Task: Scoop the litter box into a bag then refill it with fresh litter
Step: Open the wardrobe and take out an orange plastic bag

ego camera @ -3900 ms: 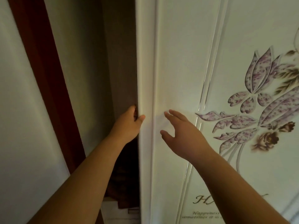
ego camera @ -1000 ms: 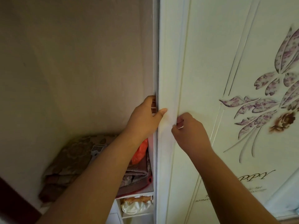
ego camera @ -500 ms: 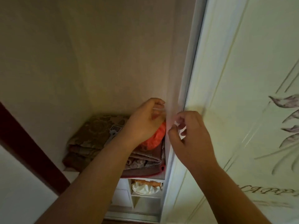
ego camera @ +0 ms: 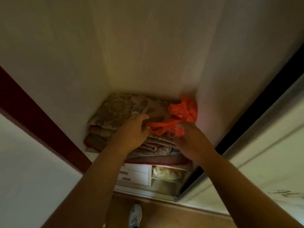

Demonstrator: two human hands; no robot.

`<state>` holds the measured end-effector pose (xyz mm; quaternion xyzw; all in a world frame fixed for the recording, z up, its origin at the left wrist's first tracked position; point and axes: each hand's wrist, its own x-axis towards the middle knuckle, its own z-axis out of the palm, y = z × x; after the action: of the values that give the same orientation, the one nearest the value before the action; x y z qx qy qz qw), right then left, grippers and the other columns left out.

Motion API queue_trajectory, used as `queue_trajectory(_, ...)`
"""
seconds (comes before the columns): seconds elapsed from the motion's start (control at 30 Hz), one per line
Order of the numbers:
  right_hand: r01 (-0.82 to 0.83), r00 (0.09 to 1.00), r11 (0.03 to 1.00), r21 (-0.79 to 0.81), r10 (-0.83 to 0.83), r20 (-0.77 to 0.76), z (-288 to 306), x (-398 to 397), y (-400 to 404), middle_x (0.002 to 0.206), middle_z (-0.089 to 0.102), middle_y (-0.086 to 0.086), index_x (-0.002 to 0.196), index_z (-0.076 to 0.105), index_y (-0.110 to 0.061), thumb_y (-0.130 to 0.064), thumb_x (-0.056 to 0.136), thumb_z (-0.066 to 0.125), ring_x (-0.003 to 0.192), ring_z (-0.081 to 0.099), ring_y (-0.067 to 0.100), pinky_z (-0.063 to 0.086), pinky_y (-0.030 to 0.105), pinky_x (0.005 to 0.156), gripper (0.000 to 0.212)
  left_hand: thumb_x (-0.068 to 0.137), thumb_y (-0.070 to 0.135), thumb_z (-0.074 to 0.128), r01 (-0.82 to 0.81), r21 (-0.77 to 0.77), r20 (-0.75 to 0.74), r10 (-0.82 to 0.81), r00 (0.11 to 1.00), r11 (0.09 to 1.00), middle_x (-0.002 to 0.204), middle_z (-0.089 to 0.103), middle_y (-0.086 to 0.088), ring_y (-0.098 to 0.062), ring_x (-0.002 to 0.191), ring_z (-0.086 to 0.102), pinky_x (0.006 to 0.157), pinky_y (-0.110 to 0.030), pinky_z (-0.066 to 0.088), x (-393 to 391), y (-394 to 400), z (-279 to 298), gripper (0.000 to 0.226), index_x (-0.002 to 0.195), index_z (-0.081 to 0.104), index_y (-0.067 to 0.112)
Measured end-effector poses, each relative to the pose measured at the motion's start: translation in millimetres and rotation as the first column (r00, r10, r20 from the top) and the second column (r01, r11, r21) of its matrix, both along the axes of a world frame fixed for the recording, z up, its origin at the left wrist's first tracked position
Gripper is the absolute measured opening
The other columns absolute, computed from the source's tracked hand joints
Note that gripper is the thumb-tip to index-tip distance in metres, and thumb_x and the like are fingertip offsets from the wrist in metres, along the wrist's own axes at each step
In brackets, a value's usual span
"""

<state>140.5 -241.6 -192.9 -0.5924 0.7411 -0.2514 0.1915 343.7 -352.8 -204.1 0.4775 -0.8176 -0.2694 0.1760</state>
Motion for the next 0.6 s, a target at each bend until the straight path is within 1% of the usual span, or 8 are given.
queue_trajectory(0.03, -0.015, 1.0, 0.999, 0.035, 0.015, 0.0, -7, 2, -11, 0.118, 0.058, -0.007, 0.127, 0.059, -0.023, -0.018, 0.089, 0.059, 0.106, 0.058, 0.009, 0.043, 0.023, 0.086, 0.038, 0.098, 0.03, 0.062, 0.0, 0.001, 0.025, 0.0, 1.0, 1.0, 0.144, 0.051, -0.001, -0.02, 0.128, 0.054, 0.107, -0.038, 0.047, 5, -8, -6, 0.046, 0.142, 0.05, 0.029)
queue_trajectory(0.1, -0.018, 0.999, 0.994, 0.106, 0.022, -0.035, -25, 4, -33, 0.119, 0.062, 0.004, 0.123, 0.063, -0.014, -0.013, 0.088, 0.061, 0.11, 0.059, 0.017, 0.037, 0.018, 0.085, 0.034, 0.098, 0.029, 0.062, 0.017, 0.003, 0.076, -0.017, 0.997, 1.0, 0.144, 0.049, -0.002, -0.021, 0.127, 0.052, 0.105, -0.036, 0.046, 12, -25, -22, 0.045, 0.142, 0.051, 0.026)
queue_trajectory(0.17, 0.006, 0.997, 0.985, 0.171, 0.008, -0.082, -48, 5, -54, 0.13, 0.059, 0.007, 0.129, 0.061, -0.011, -0.014, 0.089, 0.064, 0.12, 0.055, 0.023, 0.035, 0.019, 0.089, 0.041, 0.097, 0.029, 0.062, 0.041, -0.003, 0.126, -0.041, 0.991, 0.999, 0.145, 0.048, -0.002, -0.022, 0.128, 0.05, 0.105, -0.036, 0.046, 19, -43, -38, 0.046, 0.141, 0.052, 0.024)
queue_trajectory(0.27, 0.016, 0.994, 0.974, 0.225, 0.009, -0.111, -76, 10, -78, 0.143, 0.051, 0.008, 0.138, 0.056, -0.013, -0.021, 0.09, 0.068, 0.133, 0.048, 0.029, 0.04, 0.031, 0.104, 0.05, 0.095, 0.031, 0.063, 0.047, 0.0, 0.191, -0.047, 0.98, 0.999, 0.148, 0.045, -0.002, -0.025, 0.135, 0.045, 0.108, -0.043, 0.045, 30, -66, -62, 0.049, 0.142, 0.052, 0.022)
queue_trajectory(0.37, 0.018, 0.997, 0.949, 0.313, 0.007, -0.078, -100, 13, -99, 0.15, 0.045, 0.01, 0.141, 0.056, -0.013, -0.02, 0.09, 0.067, 0.139, 0.041, 0.031, 0.037, 0.038, 0.111, 0.053, 0.095, 0.035, 0.061, 0.055, 0.046, 0.25, -0.065, 0.966, 0.997, 0.153, 0.042, -0.004, -0.028, 0.139, 0.041, 0.11, -0.049, 0.043, 39, -84, -82, 0.057, 0.149, 0.047, 0.02)
queue_trajectory(0.47, 0.076, 0.995, 0.899, 0.43, -0.038, -0.096, -119, 13, -120, 0.153, 0.039, 0.009, 0.139, 0.057, -0.018, -0.038, 0.082, 0.064, 0.142, 0.038, 0.033, 0.036, 0.042, 0.115, 0.061, 0.096, 0.037, 0.058, 0.077, 0.067, 0.309, -0.094, 0.947, 0.995, 0.157, 0.037, -0.004, -0.03, 0.142, 0.038, 0.113, -0.049, 0.041, 45, -99, -98, 0.063, 0.154, 0.039, 0.019)
queue_trajectory(0.53, 0.033, 0.997, 0.895, 0.445, 0.001, -0.077, -126, 13, -131, 0.158, 0.035, 0.006, 0.143, 0.054, -0.023, -0.038, 0.087, 0.064, 0.147, 0.03, 0.031, 0.03, 0.044, 0.12, 0.059, 0.096, 0.039, 0.057, 0.077, 0.102, 0.303, -0.105, 0.947, 0.992, 0.159, 0.034, -0.003, -0.028, 0.144, 0.036, 0.114, -0.049, 0.04, 45, -105, -104, 0.065, 0.155, 0.036, 0.02)
queue_trajectory(0.6, -0.066, 0.985, 0.89, 0.451, 0.13, -0.113, -126, 13, -143, 0.158, 0.039, 0.0, 0.146, 0.052, -0.029, -0.034, 0.094, 0.061, 0.152, 0.021, 0.026, 0.017, 0.041, 0.125, 0.053, 0.097, 0.04, 0.056, 0.075, 0.137, 0.288, -0.112, 0.951, 0.988, 0.162, 0.03, 0.0, -0.027, 0.146, 0.032, 0.115, -0.049, 0.038, 43, -109, -108, 0.065, 0.156, 0.034, 0.021)
